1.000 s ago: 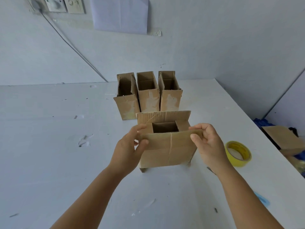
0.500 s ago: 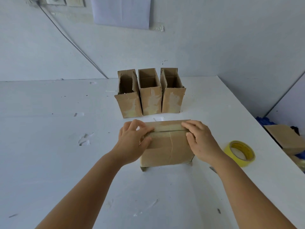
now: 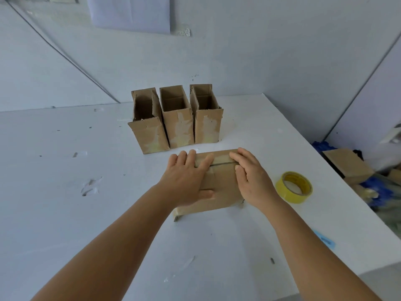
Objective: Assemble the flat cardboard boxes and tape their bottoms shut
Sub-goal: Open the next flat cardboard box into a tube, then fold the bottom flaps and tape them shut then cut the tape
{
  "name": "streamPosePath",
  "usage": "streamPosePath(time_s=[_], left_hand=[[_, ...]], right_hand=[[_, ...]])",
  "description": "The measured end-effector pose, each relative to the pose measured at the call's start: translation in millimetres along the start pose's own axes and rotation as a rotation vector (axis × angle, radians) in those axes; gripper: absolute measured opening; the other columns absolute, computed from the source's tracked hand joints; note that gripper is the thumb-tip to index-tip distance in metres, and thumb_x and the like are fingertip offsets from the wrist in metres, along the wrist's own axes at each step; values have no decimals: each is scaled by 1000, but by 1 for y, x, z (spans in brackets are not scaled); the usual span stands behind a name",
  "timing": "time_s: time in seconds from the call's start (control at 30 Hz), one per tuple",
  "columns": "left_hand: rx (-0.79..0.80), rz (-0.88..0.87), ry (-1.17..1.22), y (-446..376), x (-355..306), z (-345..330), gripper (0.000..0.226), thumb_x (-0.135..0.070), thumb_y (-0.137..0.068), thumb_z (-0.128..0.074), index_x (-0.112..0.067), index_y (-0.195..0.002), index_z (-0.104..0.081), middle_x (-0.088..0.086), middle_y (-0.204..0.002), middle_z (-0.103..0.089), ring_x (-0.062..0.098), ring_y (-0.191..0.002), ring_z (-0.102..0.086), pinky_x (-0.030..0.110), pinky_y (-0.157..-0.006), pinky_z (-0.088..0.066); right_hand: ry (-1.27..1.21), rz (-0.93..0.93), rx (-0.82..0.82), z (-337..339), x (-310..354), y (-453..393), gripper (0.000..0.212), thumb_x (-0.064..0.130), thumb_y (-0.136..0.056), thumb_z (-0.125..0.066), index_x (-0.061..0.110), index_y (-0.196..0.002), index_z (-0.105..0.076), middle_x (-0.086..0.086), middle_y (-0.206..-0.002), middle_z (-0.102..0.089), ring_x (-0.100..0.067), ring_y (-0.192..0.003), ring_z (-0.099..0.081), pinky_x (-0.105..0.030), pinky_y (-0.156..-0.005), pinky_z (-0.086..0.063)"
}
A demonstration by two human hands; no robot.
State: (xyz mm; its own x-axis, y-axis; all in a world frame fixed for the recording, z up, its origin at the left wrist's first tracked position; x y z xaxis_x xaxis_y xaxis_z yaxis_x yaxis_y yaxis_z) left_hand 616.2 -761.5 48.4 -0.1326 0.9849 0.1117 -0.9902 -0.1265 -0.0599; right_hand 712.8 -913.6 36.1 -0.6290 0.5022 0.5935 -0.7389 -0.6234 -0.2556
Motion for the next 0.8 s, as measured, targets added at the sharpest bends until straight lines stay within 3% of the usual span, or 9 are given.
streamPosePath(time_s=[0.2,0.43,0.6,0.7,0.8], left_hand=[[9,-29,11,-11,-26,-2,91,-75,-81,-36,-29,-150,3,16,-148,-19,34,-131,-23,42,-108,-18],[50,-6,11,-27,-38,0,90,-75,-80,-37,-32,-149,3,12,-145,-22,30,-131,-25,42,-110,-17],[54,50,-16,-41,-56,5,87,-72,-82,-38,-32,-149,0,13,-146,-23,30,-138,-20,46,-113,-7],[71,83,-55,-44,-66,8,84,-66,-85,-37,-27,-150,0,12,-153,-16,28,-144,-9,51,-115,-1],[33,101,-61,-47,-74,11,83,-62,-85,-41,-24,-149,-5,5,-151,-19,23,-142,-14,47,-115,-7]], right_hand=[[-19,-53,-30,16,-20,10,39,15,-100,-32,14,-137,-47,4,-150,-32,-7,-137,-30,-8,-101,-18],[-295,-186,15,29,-41,11,45,24,-102,-28,18,-147,-29,7,-154,-27,-3,-141,-22,-13,-109,-14],[-400,-236,86,47,-62,0,45,24,-102,-26,25,-147,-29,12,-152,-29,-3,-140,-24,-17,-109,-17],[-348,-291,124,54,-87,-1,46,23,-102,-26,23,-148,-28,10,-152,-31,-8,-140,-27,-19,-106,-21],[-191,-403,199,55,-121,3,46,21,-101,-27,20,-147,-28,2,-151,-35,-18,-135,-37,-27,-105,-31]])
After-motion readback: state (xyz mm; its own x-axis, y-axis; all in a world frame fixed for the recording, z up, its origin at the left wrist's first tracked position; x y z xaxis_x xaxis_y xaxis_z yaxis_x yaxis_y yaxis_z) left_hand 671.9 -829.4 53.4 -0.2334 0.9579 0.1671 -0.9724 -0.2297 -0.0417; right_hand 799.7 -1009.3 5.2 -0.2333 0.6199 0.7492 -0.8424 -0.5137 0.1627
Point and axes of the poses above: each hand's wrist, its own y-axis away from the middle knuckle, its own z-axis out of the back of the hand, x = y × z, the point moved 2 cm from there along -y, towards the middle knuckle
